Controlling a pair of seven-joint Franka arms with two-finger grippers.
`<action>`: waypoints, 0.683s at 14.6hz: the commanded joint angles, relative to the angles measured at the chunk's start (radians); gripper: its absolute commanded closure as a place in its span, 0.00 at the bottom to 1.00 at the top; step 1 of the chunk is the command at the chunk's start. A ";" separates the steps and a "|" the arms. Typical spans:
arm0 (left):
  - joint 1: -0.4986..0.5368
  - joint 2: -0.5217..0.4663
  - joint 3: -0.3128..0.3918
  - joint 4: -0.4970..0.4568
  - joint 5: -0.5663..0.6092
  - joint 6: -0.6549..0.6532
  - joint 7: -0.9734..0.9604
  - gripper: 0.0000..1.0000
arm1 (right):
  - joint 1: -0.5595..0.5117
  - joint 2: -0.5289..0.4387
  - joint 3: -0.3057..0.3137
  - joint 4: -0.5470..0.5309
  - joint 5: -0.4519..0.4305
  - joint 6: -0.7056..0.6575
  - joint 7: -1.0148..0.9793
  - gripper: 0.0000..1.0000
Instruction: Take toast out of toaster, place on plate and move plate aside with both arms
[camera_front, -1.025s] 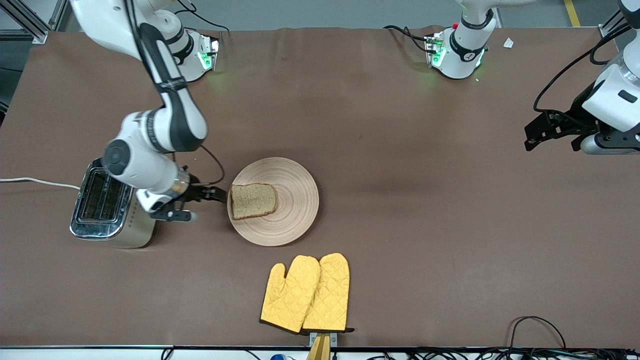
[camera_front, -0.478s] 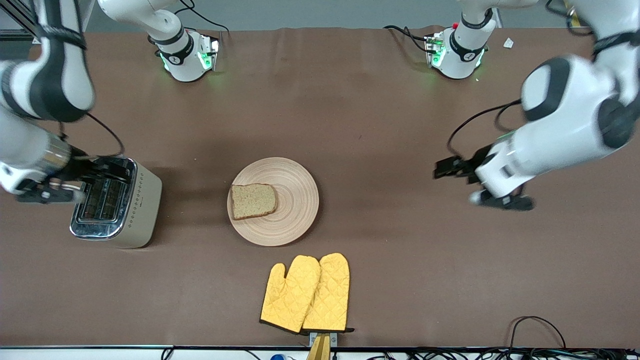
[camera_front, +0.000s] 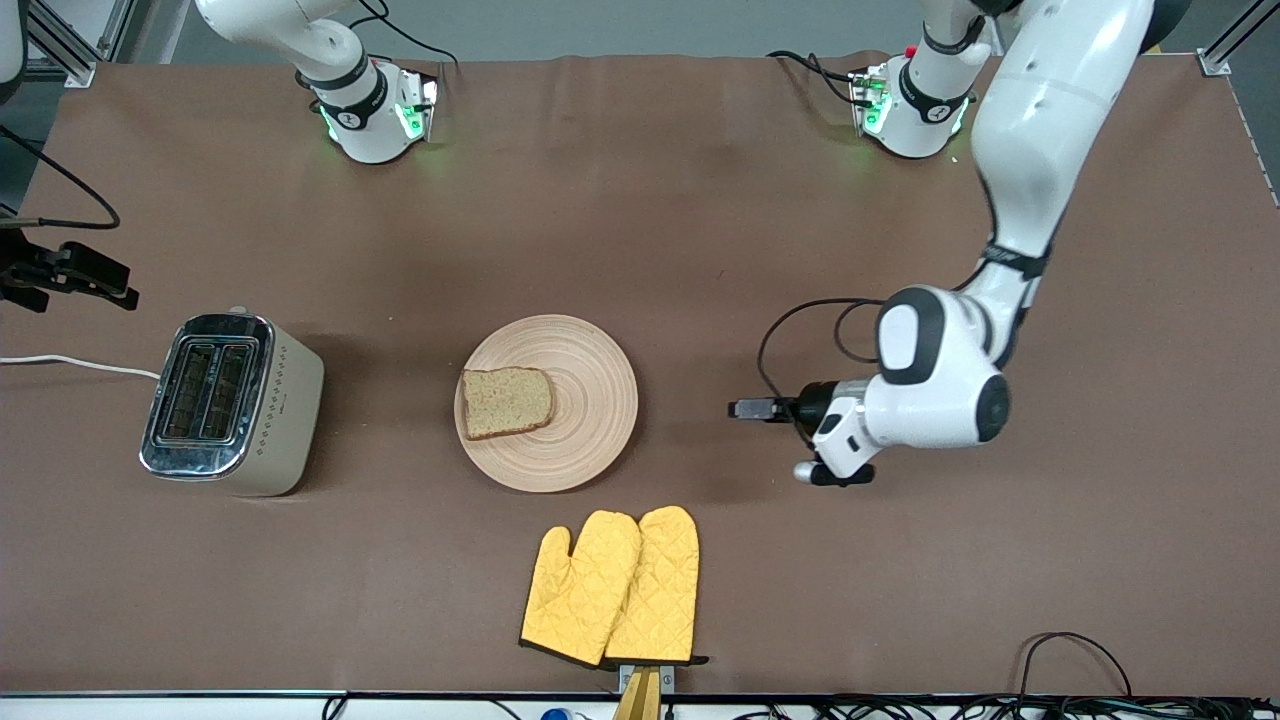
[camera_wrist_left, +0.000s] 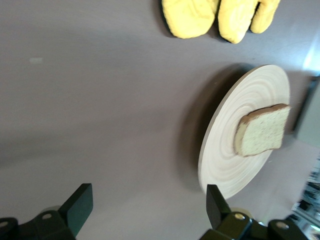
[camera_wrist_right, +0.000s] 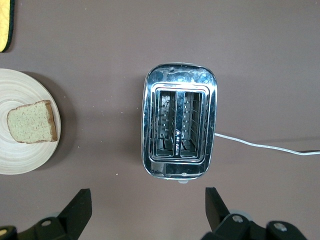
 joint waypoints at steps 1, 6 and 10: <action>-0.003 0.145 -0.063 0.082 -0.164 0.093 0.150 0.00 | 0.009 -0.013 -0.003 -0.009 -0.008 -0.011 -0.014 0.00; -0.107 0.264 -0.075 0.176 -0.401 0.161 0.275 0.00 | 0.016 -0.013 0.002 -0.007 -0.008 -0.019 -0.008 0.00; -0.174 0.292 -0.074 0.208 -0.454 0.201 0.277 0.02 | -0.401 -0.016 0.458 -0.003 -0.009 -0.019 -0.006 0.00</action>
